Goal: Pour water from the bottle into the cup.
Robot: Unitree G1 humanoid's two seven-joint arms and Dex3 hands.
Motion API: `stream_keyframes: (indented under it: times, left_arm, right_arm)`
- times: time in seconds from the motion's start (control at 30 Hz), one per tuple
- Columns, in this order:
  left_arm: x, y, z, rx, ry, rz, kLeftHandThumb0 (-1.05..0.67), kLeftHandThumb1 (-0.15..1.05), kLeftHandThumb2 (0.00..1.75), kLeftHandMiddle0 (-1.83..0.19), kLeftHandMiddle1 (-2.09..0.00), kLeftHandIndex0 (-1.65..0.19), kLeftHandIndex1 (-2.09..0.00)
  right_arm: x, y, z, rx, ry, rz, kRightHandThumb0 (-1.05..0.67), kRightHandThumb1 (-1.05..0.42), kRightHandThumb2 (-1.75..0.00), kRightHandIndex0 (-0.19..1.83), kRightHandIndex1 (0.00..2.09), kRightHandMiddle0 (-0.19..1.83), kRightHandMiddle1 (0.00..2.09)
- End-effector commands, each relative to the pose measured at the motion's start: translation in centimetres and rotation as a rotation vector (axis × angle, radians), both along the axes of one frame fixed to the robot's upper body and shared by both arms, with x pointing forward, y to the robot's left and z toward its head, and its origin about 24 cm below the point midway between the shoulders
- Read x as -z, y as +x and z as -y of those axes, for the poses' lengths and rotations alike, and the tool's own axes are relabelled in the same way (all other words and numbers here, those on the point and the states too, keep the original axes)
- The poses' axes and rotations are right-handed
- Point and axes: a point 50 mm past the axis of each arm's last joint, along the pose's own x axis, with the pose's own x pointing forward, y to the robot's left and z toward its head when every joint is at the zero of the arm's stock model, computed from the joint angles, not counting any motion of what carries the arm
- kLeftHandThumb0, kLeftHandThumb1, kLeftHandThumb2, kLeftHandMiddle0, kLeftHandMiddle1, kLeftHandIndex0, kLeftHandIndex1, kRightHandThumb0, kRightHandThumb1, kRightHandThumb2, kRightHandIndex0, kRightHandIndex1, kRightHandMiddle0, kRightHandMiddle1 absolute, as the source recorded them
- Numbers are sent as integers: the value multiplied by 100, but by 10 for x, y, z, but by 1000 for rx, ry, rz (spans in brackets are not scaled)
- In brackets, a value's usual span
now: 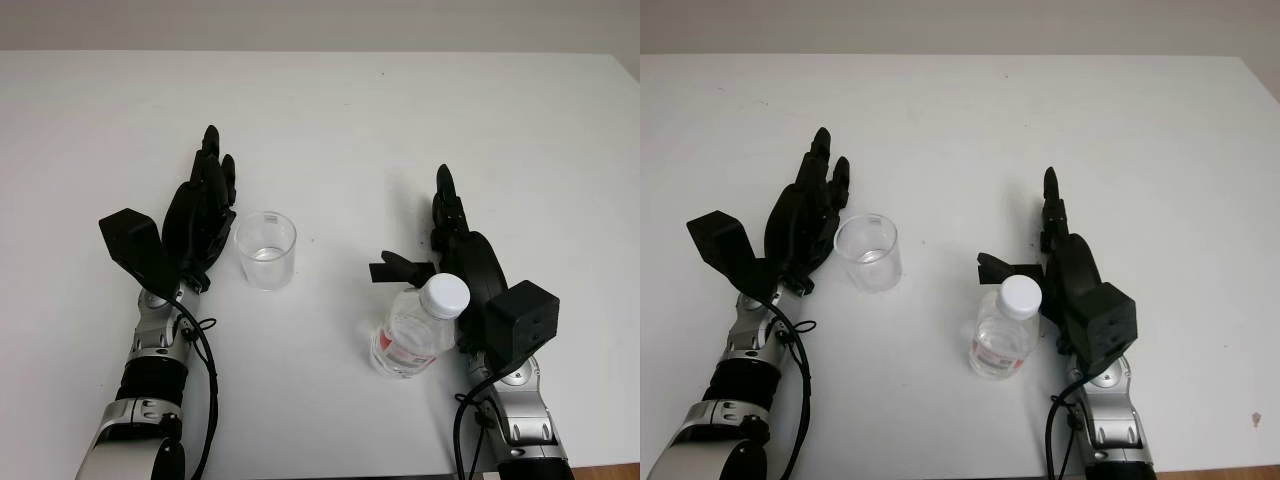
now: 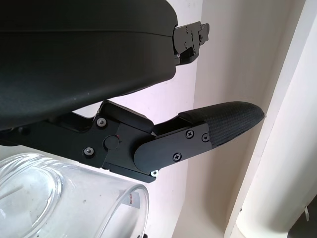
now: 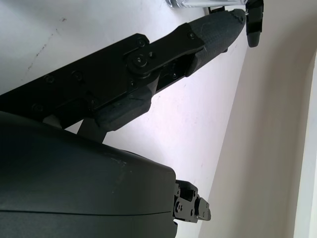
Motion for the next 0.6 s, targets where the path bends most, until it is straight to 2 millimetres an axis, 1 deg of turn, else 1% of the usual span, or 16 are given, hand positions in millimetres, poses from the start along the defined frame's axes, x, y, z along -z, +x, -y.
stream_keyframes:
  times: [0.0,0.37,0.43,0.57]
  left_arm:
    - [4,-3,-2,-6,1,-4,-80,105,75,19,0,19,0]
    - [5,-2,-1,-11,12,-18,-81,105,75,19,0,19,0]
    - [5,-2,-2,-11,10,-17,-80,105,74,19,0,19,0]
    - [4,-1,-1,-9,-1,-14,-80,105,74,19,0,19,0]
  right_arm:
    - [1,-3,1,3,-3,-3,-98,-91,-6,-19,0,-19,0]
    - [1,-1,4,8,-11,-19,-98,-92,-5,-19,0,-19,0]
    - [-1,-2,10,12,13,-12,-96,-91,-5,-19,0,-19,0]
    - [-10,-12,30,27,46,11,-90,-90,-5,-19,0,-19,0]
